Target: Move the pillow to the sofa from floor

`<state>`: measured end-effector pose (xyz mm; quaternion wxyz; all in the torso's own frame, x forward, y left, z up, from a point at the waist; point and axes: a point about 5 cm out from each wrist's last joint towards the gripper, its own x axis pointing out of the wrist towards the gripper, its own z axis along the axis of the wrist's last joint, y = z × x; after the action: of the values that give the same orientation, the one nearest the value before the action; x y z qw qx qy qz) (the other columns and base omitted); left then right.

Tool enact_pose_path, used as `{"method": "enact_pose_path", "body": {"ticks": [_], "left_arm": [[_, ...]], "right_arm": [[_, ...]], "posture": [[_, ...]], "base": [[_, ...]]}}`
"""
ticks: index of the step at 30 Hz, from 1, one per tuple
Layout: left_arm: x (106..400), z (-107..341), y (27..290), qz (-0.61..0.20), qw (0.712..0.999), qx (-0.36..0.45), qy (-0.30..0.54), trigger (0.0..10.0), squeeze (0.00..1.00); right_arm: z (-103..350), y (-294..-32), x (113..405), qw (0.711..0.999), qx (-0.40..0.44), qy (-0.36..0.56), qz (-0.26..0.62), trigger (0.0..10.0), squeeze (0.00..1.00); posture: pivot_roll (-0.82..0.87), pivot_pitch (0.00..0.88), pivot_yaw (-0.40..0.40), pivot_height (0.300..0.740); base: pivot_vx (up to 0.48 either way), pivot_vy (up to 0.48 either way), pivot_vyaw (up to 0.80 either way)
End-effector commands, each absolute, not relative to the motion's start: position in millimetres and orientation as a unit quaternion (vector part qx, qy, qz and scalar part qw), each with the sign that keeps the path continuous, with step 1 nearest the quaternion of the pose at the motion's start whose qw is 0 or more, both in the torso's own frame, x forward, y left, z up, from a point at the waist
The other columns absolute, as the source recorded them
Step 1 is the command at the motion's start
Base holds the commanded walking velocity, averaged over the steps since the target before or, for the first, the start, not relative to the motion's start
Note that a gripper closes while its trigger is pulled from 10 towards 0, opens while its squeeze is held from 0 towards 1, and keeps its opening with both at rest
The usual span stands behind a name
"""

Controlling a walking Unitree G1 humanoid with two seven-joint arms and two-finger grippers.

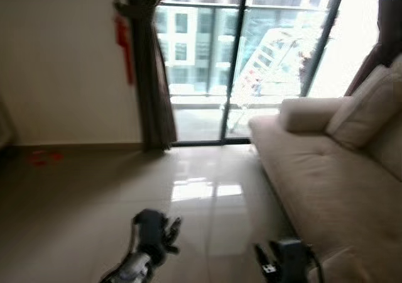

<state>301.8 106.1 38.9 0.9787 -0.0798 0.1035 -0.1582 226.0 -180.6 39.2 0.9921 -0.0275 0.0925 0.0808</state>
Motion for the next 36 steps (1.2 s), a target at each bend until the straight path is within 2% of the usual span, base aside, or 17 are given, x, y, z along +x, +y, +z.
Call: {"method": "enact_pose_path", "body": {"ticks": [1, 36], "left_arm": [[301.1, 37.4, 106.9, -0.161, 0.978, -0.073, 0.108, 10.0, 0.00], [303.9, 38.9, 103.1, -0.164, 0.977, -0.077, 0.108, 10.0, 0.00]], "right_arm": [[41.0, -179.2, 228.3, 0.993, -0.025, 0.091, 0.077, 10.0, 0.00], [46.4, -180.6, 231.6, 0.995, -0.029, 0.084, 0.053, 10.0, 0.00]], "posture": [[0.12, 0.000, 0.049, 0.740], [0.12, 0.000, 0.050, 0.740]], "base": [[0.000, 0.000, -0.68], [0.000, 0.021, -0.68]]}}
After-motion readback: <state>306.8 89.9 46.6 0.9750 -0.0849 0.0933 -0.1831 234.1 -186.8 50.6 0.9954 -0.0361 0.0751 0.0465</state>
